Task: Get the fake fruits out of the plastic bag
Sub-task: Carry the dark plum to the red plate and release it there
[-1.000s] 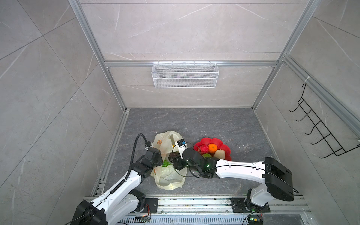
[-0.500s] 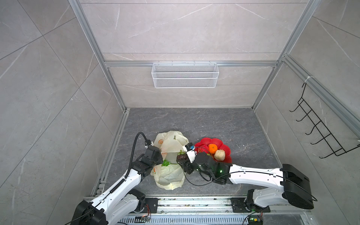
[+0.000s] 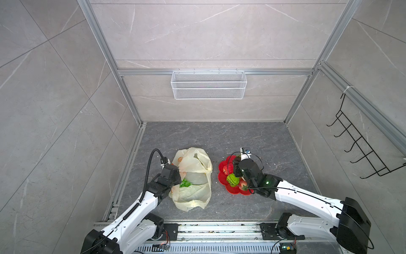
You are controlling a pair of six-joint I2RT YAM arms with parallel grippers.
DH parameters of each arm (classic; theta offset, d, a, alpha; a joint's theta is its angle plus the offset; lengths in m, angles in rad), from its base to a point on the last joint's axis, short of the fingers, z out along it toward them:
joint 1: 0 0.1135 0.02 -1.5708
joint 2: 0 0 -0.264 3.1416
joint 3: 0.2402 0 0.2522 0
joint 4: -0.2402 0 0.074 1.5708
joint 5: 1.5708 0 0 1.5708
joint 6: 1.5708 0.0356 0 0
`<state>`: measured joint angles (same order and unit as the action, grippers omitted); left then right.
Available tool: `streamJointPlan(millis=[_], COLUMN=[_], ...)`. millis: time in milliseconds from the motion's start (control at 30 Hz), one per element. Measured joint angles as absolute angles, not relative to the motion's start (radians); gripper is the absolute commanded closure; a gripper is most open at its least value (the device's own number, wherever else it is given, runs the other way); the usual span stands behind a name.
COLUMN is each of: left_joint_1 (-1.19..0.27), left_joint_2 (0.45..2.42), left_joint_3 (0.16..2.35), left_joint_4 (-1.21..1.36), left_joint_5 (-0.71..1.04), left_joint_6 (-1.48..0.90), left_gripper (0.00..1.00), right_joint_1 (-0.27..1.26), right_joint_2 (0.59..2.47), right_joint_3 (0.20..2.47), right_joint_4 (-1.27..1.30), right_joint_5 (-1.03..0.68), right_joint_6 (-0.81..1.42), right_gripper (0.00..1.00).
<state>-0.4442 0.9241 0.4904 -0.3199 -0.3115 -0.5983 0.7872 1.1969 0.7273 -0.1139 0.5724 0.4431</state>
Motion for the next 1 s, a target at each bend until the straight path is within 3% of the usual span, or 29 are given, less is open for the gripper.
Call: streamJointPlan(millis=[367, 1000], left_joint_1=[-0.444, -0.444], left_joint_2=[0.922, 0.922], left_joint_3=[0.484, 0.479], left_joint_4=[-0.317, -0.312], left_joint_5=[-0.307, -0.303], left_joint_6=[-0.596, -0.586], left_gripper=[0.84, 0.84], right_joint_1=[0.556, 0.543], right_joint_2=[1.399, 1.617], right_joint_3=[0.773, 0.911], right_joint_4=[-0.191, -0.191], right_joint_5=[0.548, 0.506], right_joint_6=[0.506, 0.525], right_gripper=[0.41, 0.37])
